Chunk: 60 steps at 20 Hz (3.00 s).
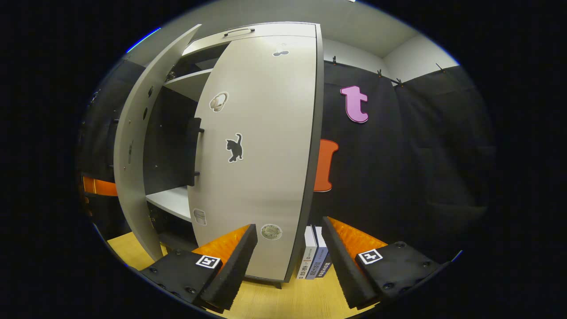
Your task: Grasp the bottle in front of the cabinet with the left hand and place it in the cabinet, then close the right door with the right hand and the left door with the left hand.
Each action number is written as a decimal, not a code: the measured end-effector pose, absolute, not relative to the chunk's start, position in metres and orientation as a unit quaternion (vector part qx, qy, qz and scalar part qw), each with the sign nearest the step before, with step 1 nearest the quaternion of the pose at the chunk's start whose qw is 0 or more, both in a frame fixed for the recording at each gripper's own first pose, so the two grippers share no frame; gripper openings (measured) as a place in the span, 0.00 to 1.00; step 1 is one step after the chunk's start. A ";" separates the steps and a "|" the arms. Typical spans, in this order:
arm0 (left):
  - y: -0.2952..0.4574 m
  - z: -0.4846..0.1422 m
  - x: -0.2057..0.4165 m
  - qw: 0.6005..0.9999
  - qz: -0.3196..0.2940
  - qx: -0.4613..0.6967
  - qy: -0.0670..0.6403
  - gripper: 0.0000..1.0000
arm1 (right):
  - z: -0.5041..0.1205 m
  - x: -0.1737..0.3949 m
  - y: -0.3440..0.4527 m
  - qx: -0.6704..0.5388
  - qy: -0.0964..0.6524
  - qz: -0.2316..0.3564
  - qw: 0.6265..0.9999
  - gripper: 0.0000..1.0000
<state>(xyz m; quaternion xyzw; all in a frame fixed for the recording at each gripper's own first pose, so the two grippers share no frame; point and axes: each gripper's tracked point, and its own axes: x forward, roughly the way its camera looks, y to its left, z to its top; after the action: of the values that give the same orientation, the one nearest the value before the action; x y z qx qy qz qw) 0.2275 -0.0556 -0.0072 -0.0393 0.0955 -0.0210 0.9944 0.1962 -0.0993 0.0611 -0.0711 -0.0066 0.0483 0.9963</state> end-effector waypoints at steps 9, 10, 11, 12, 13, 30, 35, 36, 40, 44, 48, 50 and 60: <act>-0.069 -0.023 0.248 0.995 -0.013 -0.009 0.097 0.93 | 0.059 0.200 -0.140 -0.053 -0.006 0.024 0.998 0.97; -0.070 -0.023 0.249 0.995 -0.011 -0.009 0.098 0.93 | 0.059 0.200 -0.144 -0.052 -0.005 0.021 0.998 0.97; -0.070 -0.023 0.250 0.995 -0.011 -0.007 0.097 0.93 | 0.059 0.201 -0.147 -0.051 -0.006 0.018 0.999 0.97; -0.070 -0.023 0.250 0.995 -0.010 -0.006 0.097 0.93 | 0.061 0.200 -0.151 -0.051 -0.009 0.014 0.999 0.97; -0.071 -0.024 0.251 0.995 -0.011 -0.004 0.097 0.93 | 0.062 0.201 -0.153 -0.051 -0.011 0.011 0.999 0.97; -0.086 -0.041 0.251 0.991 -0.038 0.008 0.127 0.93 | 0.049 0.187 -0.177 -0.047 0.003 -0.023 0.999 0.97; -0.070 -0.020 0.222 0.992 -0.039 0.009 0.117 0.93 | 0.056 0.173 -0.169 -0.047 -0.006 -0.024 0.999 0.97; -0.066 -0.013 0.215 0.993 -0.037 0.009 0.112 0.93 | 0.058 0.169 -0.166 -0.047 -0.007 -0.023 0.999 0.97; -0.049 0.018 0.182 0.995 -0.035 0.017 0.091 0.93 | 0.065 0.155 -0.152 -0.049 -0.014 -0.019 0.999 0.97; -0.035 0.042 0.147 0.996 -0.036 0.018 0.077 0.93 | 0.072 0.137 -0.137 -0.049 -0.020 -0.014 0.999 0.97; -0.028 0.070 0.109 0.997 -0.046 0.016 0.059 0.93 | 0.077 0.111 -0.124 -0.046 -0.024 -0.014 0.999 0.97; -0.025 0.084 0.090 0.997 -0.050 0.019 0.047 0.93 | 0.080 0.097 -0.118 -0.041 -0.025 -0.017 0.999 0.97; -0.014 0.114 0.015 0.996 -0.078 0.036 0.015 0.93 | 0.082 0.024 -0.093 -0.044 -0.036 -0.031 0.998 0.97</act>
<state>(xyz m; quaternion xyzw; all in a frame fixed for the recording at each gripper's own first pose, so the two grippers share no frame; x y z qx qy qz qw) 0.0145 -0.0138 0.1141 0.0357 0.0154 -0.0775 0.9962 0.0238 -0.0933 0.0820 -0.0443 -0.0364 -0.0314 0.9979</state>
